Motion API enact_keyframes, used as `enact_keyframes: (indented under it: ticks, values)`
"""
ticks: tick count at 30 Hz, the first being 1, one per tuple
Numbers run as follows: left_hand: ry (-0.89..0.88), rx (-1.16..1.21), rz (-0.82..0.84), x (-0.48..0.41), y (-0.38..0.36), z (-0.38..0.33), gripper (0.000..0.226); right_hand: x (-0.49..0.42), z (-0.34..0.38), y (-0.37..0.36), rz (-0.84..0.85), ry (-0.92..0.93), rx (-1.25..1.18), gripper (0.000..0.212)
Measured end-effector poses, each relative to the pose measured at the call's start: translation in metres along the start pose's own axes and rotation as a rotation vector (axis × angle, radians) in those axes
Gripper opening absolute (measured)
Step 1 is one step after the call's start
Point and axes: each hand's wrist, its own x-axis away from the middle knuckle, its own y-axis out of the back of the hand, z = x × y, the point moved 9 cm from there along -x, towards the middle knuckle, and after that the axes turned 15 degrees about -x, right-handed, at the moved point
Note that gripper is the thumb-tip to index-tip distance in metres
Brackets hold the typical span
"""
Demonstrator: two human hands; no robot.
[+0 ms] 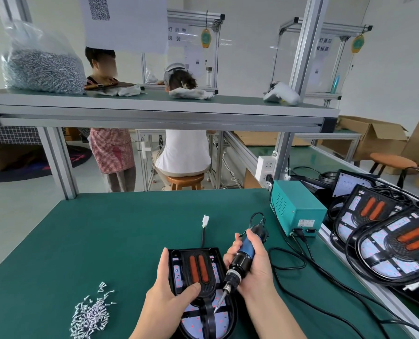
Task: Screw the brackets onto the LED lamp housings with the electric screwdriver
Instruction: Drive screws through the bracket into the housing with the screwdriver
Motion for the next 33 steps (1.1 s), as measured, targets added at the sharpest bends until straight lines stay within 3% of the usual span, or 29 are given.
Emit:
enact_keyframes:
  ticks: [8, 13, 20, 33]
  values:
    - [-0.035, 0.028, 0.002, -0.004, 0.000, 0.002, 0.101, 0.020, 0.027, -0.029, -0.006, 0.201, 0.103, 0.015]
    - [-0.042, 0.035, 0.003, -0.004, -0.003, 0.006, 0.103, 0.038, 0.058, -0.057, 0.044, 0.450, 0.281, 0.018]
    - [-0.036, 0.031, 0.008, -0.005, -0.005, 0.009, 0.103, 0.071, 0.068, -0.093, 0.239, 0.704, 0.539, 0.024]
    - [-0.022, 0.051, 0.007, -0.005, -0.005, 0.011, 0.103, 0.078, 0.044, -0.094, 0.345, 0.733, 0.681, 0.024]
